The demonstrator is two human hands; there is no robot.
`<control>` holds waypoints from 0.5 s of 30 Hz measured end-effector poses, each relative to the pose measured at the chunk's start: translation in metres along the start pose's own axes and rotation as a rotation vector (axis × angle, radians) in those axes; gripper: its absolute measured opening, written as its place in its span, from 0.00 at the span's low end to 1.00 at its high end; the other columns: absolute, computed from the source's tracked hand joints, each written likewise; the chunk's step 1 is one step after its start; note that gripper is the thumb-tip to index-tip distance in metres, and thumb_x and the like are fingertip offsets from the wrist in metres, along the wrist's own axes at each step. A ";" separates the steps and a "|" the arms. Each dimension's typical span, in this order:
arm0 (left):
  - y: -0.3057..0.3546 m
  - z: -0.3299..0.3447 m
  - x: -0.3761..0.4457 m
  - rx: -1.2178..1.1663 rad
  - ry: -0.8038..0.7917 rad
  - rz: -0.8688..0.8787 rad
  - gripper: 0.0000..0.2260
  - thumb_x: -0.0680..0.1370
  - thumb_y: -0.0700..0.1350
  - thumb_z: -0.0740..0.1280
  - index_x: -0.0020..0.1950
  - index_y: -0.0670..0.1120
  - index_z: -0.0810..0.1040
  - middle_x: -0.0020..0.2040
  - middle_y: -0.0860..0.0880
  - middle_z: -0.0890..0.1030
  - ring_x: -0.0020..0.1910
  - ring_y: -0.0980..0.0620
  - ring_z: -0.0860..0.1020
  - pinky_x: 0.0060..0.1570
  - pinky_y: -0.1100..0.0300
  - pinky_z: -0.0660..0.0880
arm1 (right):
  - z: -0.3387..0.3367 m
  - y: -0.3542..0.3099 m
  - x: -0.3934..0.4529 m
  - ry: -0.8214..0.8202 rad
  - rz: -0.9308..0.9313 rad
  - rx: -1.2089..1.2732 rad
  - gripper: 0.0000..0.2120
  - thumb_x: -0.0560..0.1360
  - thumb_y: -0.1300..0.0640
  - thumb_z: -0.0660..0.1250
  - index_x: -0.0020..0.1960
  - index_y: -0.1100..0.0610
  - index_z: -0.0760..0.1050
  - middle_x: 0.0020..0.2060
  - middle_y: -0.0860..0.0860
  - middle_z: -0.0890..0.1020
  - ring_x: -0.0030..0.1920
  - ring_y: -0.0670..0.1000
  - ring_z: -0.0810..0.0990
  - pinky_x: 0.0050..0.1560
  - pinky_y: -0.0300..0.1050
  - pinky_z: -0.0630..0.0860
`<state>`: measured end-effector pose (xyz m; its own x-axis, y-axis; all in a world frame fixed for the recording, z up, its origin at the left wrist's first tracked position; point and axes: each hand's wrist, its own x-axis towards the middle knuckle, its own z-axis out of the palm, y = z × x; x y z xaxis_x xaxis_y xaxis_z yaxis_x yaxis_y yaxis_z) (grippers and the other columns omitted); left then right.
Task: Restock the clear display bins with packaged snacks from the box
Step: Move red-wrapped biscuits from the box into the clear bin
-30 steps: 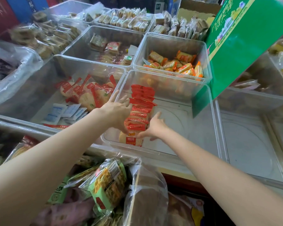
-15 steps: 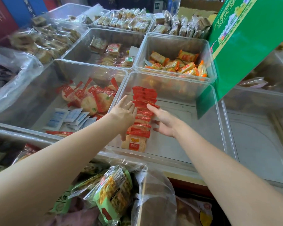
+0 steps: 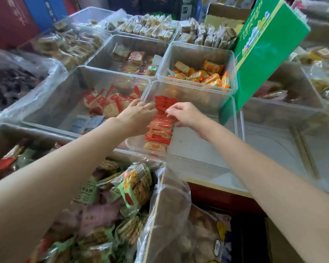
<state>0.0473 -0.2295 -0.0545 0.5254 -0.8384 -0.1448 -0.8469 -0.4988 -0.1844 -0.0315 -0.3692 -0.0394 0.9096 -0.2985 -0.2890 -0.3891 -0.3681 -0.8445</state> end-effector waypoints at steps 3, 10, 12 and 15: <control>0.003 -0.010 -0.043 -0.239 0.183 -0.048 0.14 0.74 0.37 0.62 0.59 0.40 0.74 0.58 0.43 0.74 0.59 0.43 0.74 0.58 0.51 0.70 | 0.014 -0.025 -0.031 -0.105 -0.201 -0.260 0.08 0.77 0.59 0.63 0.44 0.60 0.80 0.42 0.55 0.81 0.44 0.53 0.79 0.51 0.46 0.77; -0.021 0.012 -0.162 -0.300 -0.045 -0.130 0.08 0.75 0.42 0.62 0.50 0.44 0.79 0.50 0.46 0.81 0.51 0.44 0.78 0.50 0.55 0.72 | 0.098 -0.045 -0.103 -0.486 -0.330 -0.544 0.08 0.74 0.63 0.64 0.48 0.58 0.82 0.43 0.54 0.85 0.41 0.49 0.82 0.45 0.39 0.77; -0.043 0.026 -0.191 -0.229 -0.171 -0.115 0.09 0.74 0.43 0.61 0.50 0.48 0.79 0.50 0.49 0.81 0.53 0.47 0.78 0.52 0.57 0.72 | 0.136 -0.047 -0.108 -0.532 -0.333 -0.574 0.10 0.74 0.62 0.65 0.52 0.58 0.82 0.48 0.52 0.84 0.44 0.46 0.79 0.45 0.36 0.73; -0.086 0.045 -0.231 -0.305 -0.254 -0.106 0.10 0.72 0.44 0.64 0.51 0.50 0.80 0.49 0.50 0.80 0.51 0.48 0.78 0.51 0.58 0.73 | 0.195 -0.060 -0.109 -0.566 -0.329 -0.560 0.11 0.73 0.60 0.67 0.54 0.60 0.81 0.50 0.54 0.83 0.46 0.47 0.78 0.44 0.35 0.71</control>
<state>0.0023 0.0165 -0.0485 0.5823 -0.7169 -0.3834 -0.7523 -0.6539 0.0801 -0.0788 -0.1429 -0.0453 0.8664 0.3286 -0.3760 0.0279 -0.7836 -0.6206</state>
